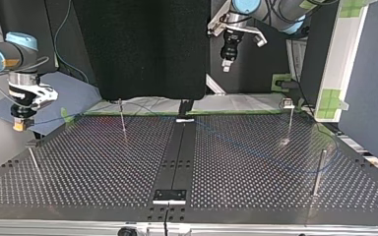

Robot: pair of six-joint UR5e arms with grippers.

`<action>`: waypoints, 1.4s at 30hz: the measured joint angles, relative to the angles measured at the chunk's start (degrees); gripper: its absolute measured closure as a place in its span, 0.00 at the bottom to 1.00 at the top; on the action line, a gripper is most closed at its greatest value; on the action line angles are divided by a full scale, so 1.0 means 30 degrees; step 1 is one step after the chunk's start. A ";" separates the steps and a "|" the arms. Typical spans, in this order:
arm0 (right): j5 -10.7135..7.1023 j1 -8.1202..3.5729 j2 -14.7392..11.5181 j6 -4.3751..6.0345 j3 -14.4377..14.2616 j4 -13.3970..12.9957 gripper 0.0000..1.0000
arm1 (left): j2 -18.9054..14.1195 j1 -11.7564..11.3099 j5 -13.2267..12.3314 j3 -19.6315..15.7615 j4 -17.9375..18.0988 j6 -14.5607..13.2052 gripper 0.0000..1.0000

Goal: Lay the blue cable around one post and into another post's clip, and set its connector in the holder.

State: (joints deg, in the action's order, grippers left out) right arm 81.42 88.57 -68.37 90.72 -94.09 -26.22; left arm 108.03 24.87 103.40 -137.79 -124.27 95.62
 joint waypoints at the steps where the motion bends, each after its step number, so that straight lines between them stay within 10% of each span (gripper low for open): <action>1: -0.0151 -0.0011 0.0003 0.0030 0.0060 0.0001 0.64 | 0.0001 -0.0010 0.0000 0.0000 -0.0002 0.0000 0.02; 11: -0.1697 -0.0300 0.0358 0.0848 0.0419 -0.0534 0.64 | 0.0004 -0.0103 0.0043 0.0000 -0.0089 0.0000 0.02; 42: -0.3959 -0.0658 0.1690 0.1082 0.2275 0.0331 0.62 | 0.0007 -0.0351 0.0729 0.0088 -0.0950 -0.0411 0.02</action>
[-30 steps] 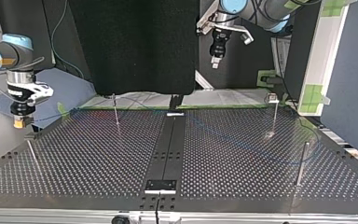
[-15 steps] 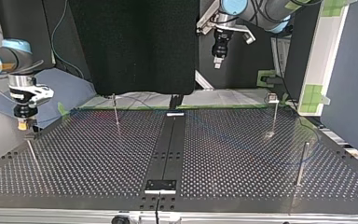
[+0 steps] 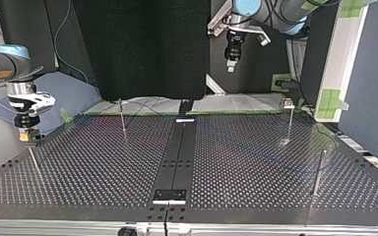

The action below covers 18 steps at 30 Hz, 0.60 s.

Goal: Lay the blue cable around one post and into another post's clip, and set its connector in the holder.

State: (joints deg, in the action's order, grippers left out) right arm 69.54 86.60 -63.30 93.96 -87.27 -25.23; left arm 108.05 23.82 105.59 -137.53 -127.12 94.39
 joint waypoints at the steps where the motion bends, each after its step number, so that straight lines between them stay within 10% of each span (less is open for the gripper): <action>1: -0.0001 0.0001 0.0004 0.0002 0.0036 0.0045 0.62 | -0.0001 -0.0002 0.0001 0.0001 -0.0007 0.0000 0.02; 18: -0.0346 0.0008 0.0273 0.0003 0.0515 0.0311 0.62 | -0.0004 -0.0064 0.0003 0.0000 -0.0051 0.0000 0.02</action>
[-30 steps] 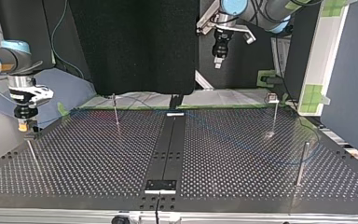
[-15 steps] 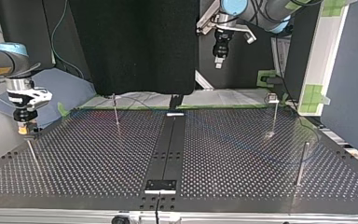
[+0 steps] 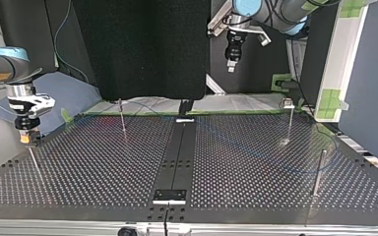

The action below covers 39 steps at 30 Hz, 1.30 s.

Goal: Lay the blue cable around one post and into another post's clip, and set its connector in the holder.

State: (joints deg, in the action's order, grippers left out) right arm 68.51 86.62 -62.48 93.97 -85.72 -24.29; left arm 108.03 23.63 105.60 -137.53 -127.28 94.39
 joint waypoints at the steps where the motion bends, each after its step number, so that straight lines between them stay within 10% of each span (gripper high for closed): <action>1: -0.0003 -0.0001 0.0023 0.0000 0.0006 0.0002 0.62 | 0.0001 -0.0004 0.0000 0.0000 0.0000 0.0000 0.02; 39: -0.0958 0.0037 0.0667 -0.0270 0.0980 0.0182 0.60 | -0.0003 -0.0250 -0.0026 -0.0001 0.0016 0.0000 0.02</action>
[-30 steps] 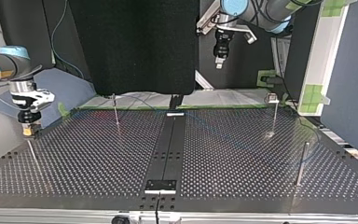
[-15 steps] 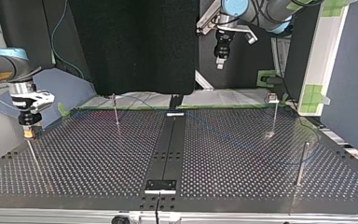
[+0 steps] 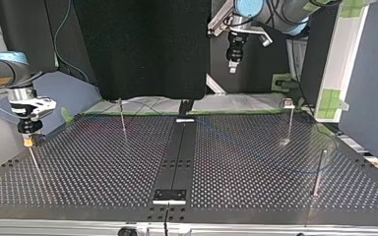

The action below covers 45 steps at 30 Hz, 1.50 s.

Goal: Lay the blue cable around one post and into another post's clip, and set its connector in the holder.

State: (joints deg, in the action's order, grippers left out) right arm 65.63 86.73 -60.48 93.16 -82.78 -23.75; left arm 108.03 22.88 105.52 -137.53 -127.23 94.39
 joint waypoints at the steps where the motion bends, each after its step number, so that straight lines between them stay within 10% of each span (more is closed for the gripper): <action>1: 0.0004 0.0003 0.0007 -0.0007 0.0001 -0.0003 0.51 | 0.0000 0.0001 -0.0001 0.0000 0.0002 0.0000 0.02; 6: 0.0062 0.0060 0.0038 -0.0030 -0.0003 -0.0091 0.11 | 0.0004 0.0004 0.0006 0.0000 -0.0002 -0.0002 0.02; 12: 0.0093 0.0078 0.0043 -0.0053 -0.0018 -0.0110 0.00 | 0.0001 0.0005 0.0018 0.0000 0.0026 -0.0001 0.02; 45: 0.0119 0.0119 0.0057 -0.0194 -0.0012 -0.0002 0.00 | 0.0005 -0.0113 0.0026 0.0000 0.0042 0.0000 0.02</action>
State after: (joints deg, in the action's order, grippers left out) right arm 65.99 87.09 -60.31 92.58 -82.82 -23.76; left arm 108.04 22.54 105.60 -137.53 -127.10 94.39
